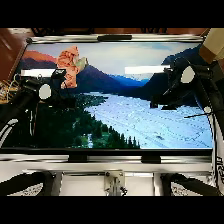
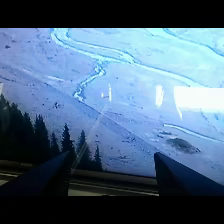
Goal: Fold the shirts.
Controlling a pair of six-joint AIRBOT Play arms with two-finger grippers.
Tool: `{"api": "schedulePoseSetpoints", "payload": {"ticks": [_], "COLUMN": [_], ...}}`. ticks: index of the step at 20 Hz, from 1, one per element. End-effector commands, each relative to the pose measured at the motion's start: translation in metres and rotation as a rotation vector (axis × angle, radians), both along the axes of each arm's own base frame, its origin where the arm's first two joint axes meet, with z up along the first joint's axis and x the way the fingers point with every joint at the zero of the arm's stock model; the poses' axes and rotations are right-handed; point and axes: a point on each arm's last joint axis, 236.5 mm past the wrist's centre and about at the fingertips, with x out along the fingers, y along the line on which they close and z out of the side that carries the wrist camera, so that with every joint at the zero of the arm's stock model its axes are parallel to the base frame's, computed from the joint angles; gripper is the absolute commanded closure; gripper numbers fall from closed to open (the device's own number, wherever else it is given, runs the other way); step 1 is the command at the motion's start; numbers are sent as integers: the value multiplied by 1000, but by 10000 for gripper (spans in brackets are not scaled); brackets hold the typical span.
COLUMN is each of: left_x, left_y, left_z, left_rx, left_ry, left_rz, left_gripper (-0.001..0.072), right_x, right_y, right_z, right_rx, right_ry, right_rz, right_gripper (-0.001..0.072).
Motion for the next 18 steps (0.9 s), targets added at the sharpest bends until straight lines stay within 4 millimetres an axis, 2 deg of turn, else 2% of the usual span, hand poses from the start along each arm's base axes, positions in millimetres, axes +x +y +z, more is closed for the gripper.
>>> {"api": "schedulePoseSetpoints", "payload": {"ticks": [1,3,5,6,9,11,12,15,17,18], "left_x": [18,25,24,32,37,66,87,172,214,227], "left_y": [-8,-11,-16,-22,-36,-20,-8,29,51,59], "left_z": [0,-2,-12,-18,-34,-32,-28,-9,-3,-6], "left_rx": [-27,-38,-79,-99,-27,8,13,-2,-2,3], "left_ry": [-66,-81,-52,-66,-82,-124,-140,-236,-272,-269], "left_rz": [-4,2,97,111,-164,-115,-65,51,105,121], "left_gripper": [3,3,3,4,3,3,3,3,3,3], "right_x": [11,11,18,22,33,41,44,56,61,63], "right_y": [2,2,2,3,4,6,8,23,30,32], "right_z": [2,1,2,3,5,8,9,16,20,21], "right_rx": [10,9,7,12,18,28,39,102,122,127], "right_ry": [-44,-47,-75,-92,-139,-172,-185,-241,-273,-281], "right_rz": [-8,-8,-12,-16,-24,-31,-34,-33,-9,-4], "right_gripper": [86,86,86,87,86,86,86,86,86,86]}}
